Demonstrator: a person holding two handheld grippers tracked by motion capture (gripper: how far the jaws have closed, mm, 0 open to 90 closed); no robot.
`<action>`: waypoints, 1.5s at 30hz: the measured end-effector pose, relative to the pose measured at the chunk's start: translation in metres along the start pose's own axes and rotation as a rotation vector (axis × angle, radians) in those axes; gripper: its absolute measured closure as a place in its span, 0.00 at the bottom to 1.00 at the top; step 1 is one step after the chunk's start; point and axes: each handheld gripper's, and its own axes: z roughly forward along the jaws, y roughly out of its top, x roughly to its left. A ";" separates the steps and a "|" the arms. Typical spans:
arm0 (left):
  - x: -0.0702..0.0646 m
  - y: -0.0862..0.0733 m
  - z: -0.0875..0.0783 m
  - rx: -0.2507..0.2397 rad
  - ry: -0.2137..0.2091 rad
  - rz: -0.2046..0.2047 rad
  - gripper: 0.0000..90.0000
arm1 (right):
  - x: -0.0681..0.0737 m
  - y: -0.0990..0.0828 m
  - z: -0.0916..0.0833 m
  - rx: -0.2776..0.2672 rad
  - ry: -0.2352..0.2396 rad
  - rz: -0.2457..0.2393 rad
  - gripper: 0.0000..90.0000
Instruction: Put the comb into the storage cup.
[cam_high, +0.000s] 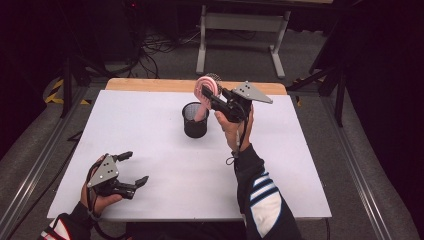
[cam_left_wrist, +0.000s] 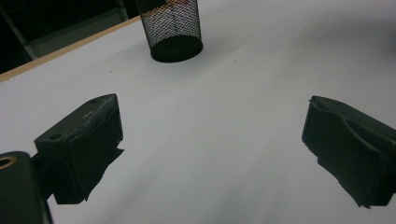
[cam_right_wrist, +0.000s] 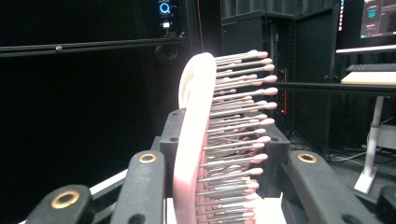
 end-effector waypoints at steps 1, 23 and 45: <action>0.000 0.000 0.000 0.001 0.000 0.000 0.07 | 0.000 -0.001 0.000 -0.002 0.000 0.001 0.71; 0.000 0.000 0.001 0.013 -0.004 0.008 0.07 | -0.002 -0.030 0.009 0.028 0.015 0.091 0.70; -0.001 -0.001 0.002 0.018 -0.007 0.010 0.07 | -0.014 -0.048 0.007 0.065 -0.010 0.123 0.69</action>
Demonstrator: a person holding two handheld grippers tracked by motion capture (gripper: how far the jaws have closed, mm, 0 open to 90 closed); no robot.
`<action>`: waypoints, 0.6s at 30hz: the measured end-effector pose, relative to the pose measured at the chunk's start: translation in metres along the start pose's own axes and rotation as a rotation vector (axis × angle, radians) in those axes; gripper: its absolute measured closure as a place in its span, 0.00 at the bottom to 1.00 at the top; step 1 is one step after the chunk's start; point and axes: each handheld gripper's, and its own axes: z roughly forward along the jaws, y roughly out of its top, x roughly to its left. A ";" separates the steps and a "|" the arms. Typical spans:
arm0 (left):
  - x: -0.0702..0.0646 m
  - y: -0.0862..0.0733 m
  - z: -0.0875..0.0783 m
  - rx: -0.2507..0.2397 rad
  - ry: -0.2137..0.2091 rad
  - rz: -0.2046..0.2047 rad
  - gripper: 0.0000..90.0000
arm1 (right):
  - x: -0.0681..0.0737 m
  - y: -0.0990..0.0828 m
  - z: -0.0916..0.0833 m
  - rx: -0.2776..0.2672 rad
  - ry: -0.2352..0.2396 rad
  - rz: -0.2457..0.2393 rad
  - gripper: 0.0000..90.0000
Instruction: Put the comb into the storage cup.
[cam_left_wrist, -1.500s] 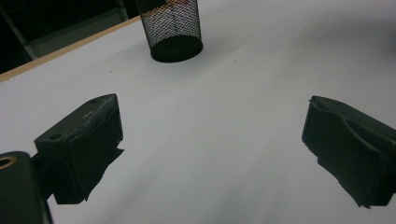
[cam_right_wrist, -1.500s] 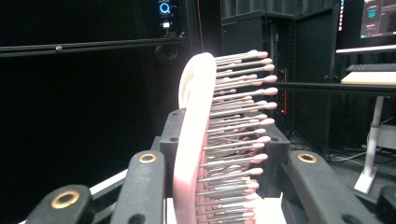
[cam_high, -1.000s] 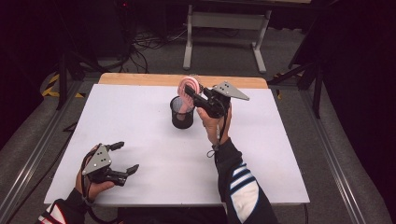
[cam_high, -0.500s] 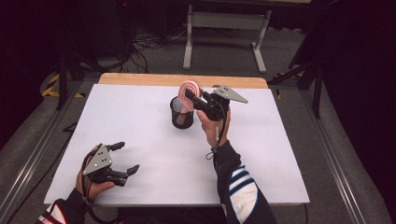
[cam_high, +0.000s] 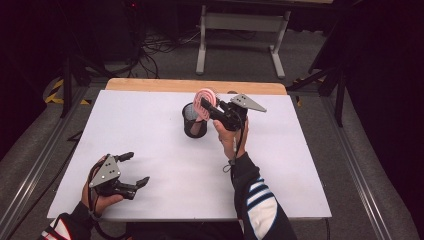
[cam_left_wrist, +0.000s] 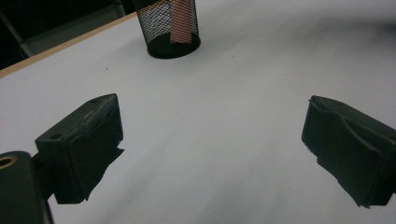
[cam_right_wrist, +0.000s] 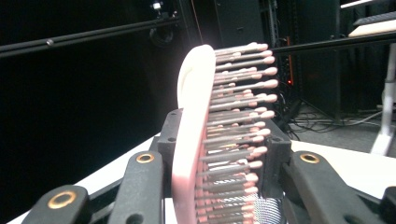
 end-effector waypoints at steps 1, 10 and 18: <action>0.000 0.000 0.000 -0.003 0.000 0.000 0.07 | -0.001 0.000 0.000 0.001 -0.003 0.003 0.69; 0.000 0.000 0.000 -0.001 0.001 0.000 0.07 | -0.012 -0.009 0.000 0.066 -0.044 -0.003 0.64; 0.000 0.000 0.002 0.005 -0.002 0.000 0.07 | -0.014 -0.011 -0.003 0.089 -0.076 -0.040 0.62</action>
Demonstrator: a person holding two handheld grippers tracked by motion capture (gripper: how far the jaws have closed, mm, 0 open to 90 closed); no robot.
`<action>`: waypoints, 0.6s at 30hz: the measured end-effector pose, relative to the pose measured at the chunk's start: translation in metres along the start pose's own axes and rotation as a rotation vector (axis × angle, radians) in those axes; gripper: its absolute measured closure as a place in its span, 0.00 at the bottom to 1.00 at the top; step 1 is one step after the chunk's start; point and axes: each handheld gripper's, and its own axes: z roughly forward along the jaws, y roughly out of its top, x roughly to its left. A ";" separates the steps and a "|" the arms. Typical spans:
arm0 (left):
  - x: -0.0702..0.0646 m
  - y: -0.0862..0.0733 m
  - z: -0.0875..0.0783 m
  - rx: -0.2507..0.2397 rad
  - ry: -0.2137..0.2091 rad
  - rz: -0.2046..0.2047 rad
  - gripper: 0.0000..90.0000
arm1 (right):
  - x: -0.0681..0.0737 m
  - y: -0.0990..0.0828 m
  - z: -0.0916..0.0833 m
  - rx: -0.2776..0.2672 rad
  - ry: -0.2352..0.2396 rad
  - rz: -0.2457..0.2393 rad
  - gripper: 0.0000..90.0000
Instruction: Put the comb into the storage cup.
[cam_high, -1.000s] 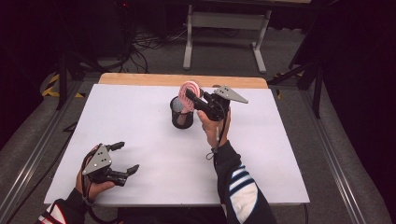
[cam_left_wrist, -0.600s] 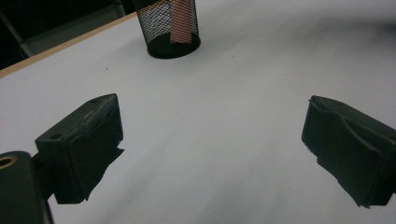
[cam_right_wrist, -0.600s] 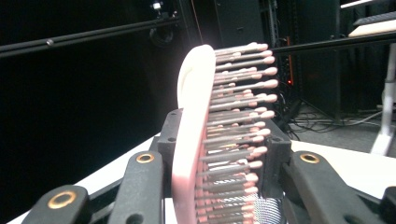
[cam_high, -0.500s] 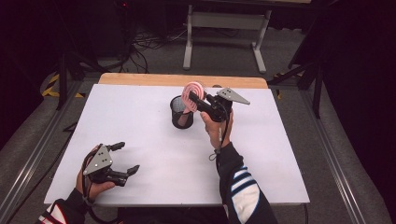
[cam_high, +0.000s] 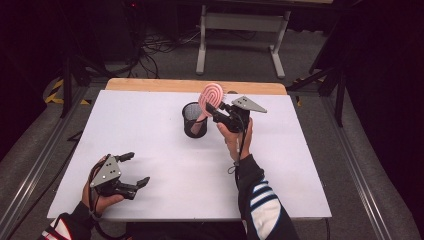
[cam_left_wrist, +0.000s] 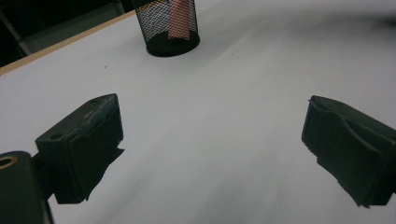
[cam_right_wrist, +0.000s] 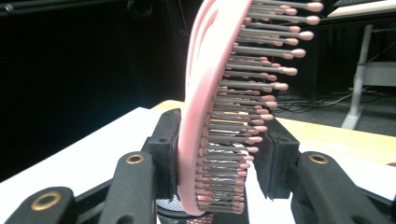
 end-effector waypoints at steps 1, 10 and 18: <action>0.000 0.000 0.000 0.001 0.000 0.000 0.07 | 0.000 0.000 0.000 0.003 -0.005 -0.004 0.62; -0.001 0.000 0.000 0.000 0.002 0.004 0.07 | 0.003 0.003 -0.006 0.008 -0.044 -0.050 0.55; -0.001 0.000 0.002 0.008 0.001 0.006 0.07 | 0.007 0.006 -0.011 0.007 -0.063 -0.087 0.49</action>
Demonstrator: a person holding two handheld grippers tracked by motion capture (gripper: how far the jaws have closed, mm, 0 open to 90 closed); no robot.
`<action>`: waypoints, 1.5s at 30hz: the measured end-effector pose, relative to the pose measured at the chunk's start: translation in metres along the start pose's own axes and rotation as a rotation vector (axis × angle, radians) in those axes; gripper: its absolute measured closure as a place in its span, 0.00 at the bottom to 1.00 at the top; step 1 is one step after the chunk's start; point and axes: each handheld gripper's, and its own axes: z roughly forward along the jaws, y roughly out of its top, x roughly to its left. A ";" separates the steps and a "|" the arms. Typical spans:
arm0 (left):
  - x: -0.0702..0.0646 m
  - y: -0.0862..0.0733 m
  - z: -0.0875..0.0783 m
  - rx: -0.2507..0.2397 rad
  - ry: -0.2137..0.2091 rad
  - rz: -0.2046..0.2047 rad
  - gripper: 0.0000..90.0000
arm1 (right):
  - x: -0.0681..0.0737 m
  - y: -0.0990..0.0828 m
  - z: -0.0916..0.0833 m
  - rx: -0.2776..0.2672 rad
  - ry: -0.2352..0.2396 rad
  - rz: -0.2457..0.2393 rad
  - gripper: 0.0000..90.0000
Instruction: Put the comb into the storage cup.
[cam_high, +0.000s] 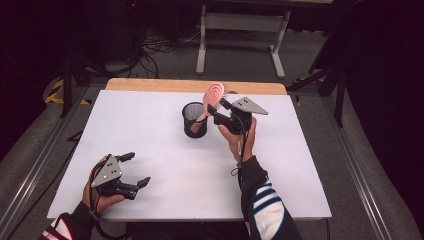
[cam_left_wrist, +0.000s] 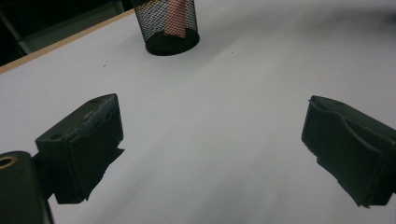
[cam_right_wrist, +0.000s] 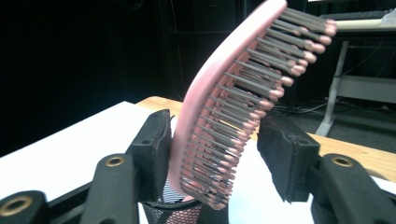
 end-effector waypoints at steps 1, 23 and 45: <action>0.000 0.000 0.000 0.001 0.002 0.000 0.07 | 0.000 0.001 -0.001 -0.001 -0.001 -0.010 0.48; 0.000 0.000 -0.001 -0.003 0.008 -0.001 0.08 | 0.004 0.015 -0.018 -0.015 0.033 -0.073 0.47; 0.000 0.001 -0.001 -0.002 0.007 0.001 0.07 | 0.005 0.024 -0.031 -0.036 0.017 -0.123 0.46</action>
